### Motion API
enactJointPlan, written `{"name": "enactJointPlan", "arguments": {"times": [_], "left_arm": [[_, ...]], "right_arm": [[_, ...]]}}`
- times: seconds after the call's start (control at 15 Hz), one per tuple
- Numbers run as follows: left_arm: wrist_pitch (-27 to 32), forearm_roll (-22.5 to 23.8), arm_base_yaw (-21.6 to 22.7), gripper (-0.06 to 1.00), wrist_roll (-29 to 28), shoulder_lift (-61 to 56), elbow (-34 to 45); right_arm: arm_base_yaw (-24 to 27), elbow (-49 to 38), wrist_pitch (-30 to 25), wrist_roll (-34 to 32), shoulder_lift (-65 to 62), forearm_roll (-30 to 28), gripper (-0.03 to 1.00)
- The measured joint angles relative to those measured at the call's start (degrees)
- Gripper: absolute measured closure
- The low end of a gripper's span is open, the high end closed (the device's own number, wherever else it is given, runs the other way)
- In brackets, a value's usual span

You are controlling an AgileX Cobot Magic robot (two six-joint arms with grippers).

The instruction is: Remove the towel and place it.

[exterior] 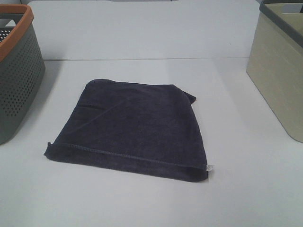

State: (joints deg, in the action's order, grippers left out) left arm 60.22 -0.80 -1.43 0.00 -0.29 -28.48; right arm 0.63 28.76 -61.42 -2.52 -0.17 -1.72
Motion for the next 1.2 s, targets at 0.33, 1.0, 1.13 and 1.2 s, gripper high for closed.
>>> {"name": "enactJointPlan", "arguments": {"times": [0.33,1.0,1.13,1.2], "left_arm": [[-0.11,0.00,0.00,0.05,0.00,0.00,0.00],[-0.17,0.00,0.00,0.05,0.00,0.00,0.00],[-0.17,0.00,0.00,0.05,0.00,0.00,0.00],[-0.23,0.00,0.00,0.05,0.00,0.00,0.00]], "right_arm": [[0.00,0.00,0.00,0.00,0.00,0.00,0.34],[0.00,0.00,0.00,0.00,0.00,0.00,0.34],[0.00,0.00,0.00,0.00,0.00,0.00,0.34],[0.00,0.00,0.00,0.00,0.00,0.00,0.34]]}}
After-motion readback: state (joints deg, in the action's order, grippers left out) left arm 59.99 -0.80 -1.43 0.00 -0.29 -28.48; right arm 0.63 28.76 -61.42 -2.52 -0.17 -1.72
